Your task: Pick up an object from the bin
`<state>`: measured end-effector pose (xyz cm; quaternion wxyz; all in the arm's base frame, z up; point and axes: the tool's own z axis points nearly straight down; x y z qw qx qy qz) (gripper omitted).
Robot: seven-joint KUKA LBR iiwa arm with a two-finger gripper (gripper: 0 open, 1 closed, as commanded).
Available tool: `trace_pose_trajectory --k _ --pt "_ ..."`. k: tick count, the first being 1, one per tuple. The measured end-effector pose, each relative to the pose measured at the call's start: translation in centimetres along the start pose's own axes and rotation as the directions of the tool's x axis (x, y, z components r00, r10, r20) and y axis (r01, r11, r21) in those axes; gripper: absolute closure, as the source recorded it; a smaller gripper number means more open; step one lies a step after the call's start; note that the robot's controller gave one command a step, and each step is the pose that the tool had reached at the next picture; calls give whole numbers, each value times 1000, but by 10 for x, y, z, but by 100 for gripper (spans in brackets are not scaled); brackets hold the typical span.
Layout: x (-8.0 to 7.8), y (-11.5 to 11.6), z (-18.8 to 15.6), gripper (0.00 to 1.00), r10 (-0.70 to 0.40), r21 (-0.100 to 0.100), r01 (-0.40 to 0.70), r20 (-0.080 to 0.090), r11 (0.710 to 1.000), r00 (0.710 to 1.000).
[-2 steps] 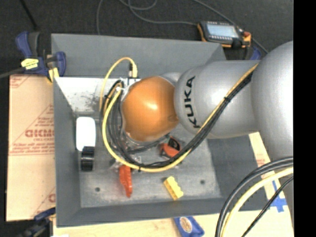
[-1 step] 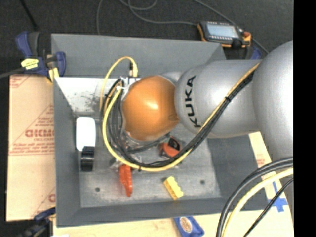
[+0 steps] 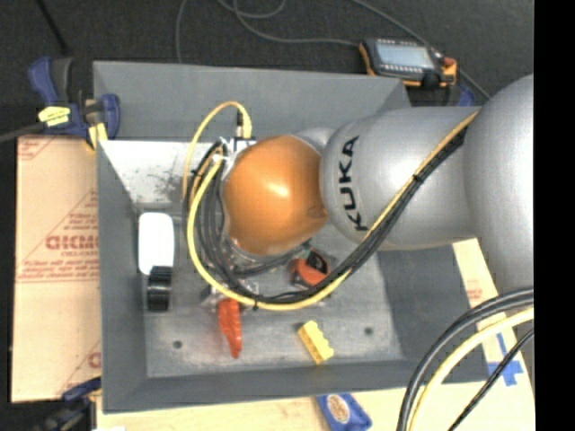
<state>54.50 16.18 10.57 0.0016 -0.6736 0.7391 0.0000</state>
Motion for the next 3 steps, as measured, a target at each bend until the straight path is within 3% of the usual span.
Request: trace_pose_trajectory --k 3 --pt "0 1 -54 100 1 -6 -1 -2 1000 1000"
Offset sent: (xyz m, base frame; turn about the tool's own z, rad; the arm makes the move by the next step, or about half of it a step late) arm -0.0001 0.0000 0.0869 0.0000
